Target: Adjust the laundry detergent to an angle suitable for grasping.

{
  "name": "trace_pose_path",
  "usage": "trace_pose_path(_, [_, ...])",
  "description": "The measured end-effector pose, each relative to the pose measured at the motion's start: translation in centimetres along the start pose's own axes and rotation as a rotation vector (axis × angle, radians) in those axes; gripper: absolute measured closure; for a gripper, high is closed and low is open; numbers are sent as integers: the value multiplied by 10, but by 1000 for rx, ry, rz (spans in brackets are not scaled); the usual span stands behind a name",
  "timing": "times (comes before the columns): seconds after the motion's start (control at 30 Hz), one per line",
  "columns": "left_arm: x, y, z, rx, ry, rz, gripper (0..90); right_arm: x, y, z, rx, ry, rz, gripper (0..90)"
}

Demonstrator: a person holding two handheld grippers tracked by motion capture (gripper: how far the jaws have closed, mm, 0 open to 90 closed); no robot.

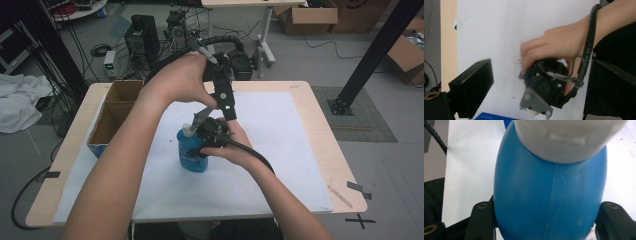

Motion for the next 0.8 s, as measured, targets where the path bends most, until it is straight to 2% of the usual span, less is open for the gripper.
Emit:
trace_pose_path(0.07, [0, 0, 0, 1, 2, -1, 66, 0, 0, 0, 2, -7, -1, 419])
trace_pose_path(0.17, [-1, 0, 1, 0, -2, 2, 66, 1, 0, 1, 11, -46, -1, 423])
trace_pose_path(0.57, [-5, -1, 3, 1, -2, -3, 66, -1, -5, 1, 54, -109, 0, 432])
trace_pose_path(0.63, [-5, -1, 3, -1, -4, -3, 67, -1, -9, 0, 79, -112, -38, 434])
trace_pose_path(0.8, [-7, -2, 3, -1, -8, -1, 68, -4, -13, 3, 136, -138, -36, 434])
Point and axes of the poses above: each handheld gripper's, and its own axes: y roughly forward along the jaws, x roughly out of its top, z roughly to its left, the point moved 5 cm from there along y, roughly forward along the jaws, and after that the axes turned 9 degrees about x, right-handed, at the moved point
